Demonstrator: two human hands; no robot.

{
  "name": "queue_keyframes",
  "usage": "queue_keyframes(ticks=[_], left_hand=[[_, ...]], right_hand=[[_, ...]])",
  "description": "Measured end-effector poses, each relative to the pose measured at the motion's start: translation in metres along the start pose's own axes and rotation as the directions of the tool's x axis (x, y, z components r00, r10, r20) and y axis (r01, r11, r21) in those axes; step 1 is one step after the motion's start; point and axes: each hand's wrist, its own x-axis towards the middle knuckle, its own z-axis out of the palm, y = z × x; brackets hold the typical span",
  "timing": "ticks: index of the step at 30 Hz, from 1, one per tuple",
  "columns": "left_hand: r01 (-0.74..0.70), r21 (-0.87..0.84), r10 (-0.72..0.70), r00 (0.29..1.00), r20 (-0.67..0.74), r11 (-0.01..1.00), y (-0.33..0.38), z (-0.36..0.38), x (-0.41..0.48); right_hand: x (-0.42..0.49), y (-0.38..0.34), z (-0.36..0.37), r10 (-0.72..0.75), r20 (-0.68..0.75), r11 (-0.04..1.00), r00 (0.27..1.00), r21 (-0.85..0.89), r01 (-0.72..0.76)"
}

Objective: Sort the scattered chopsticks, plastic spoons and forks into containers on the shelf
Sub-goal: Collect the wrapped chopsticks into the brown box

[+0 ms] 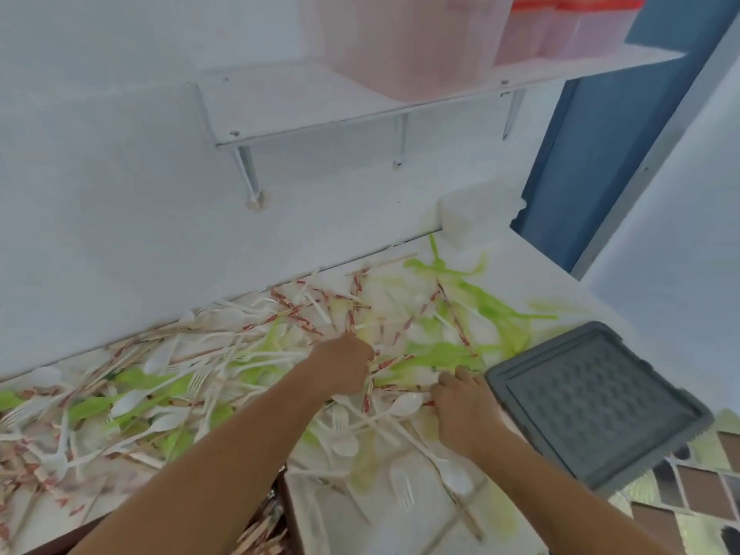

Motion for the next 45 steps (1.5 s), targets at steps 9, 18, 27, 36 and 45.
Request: queue_keyframes(ticks=[9,18,27,36,45], left_hand=[[0.012,-0.005,-0.012,1.000,0.006,1.000,0.002,0.015,0.030],[-0.016,-0.441,-0.013,0.998,-0.063,0.897,-0.021,-0.006,0.031],[-0.149,-0.673,-0.020,0.971,-0.237,0.725,-0.051,-0.063,0.005],[-0.008,-0.691,-0.326,0.878,-0.351,0.723,-0.081,-0.063,0.030],[0.432,-0.478,-0.499,0.866,-0.015,0.764,-0.094,-0.003,0.068]], right_hand=[[0.023,0.011,-0.010,-0.003,0.092,1.000,0.996,0.027,0.000],[0.020,0.003,-0.019,-0.107,0.121,0.994,0.987,0.049,0.101],[0.015,0.019,-0.073,0.070,0.055,0.967,0.996,0.240,-0.082],[0.051,0.032,-0.079,0.334,0.137,0.445,0.933,0.850,-0.284],[0.108,-0.065,-0.034,0.344,0.205,0.478,0.916,0.802,-0.359]])
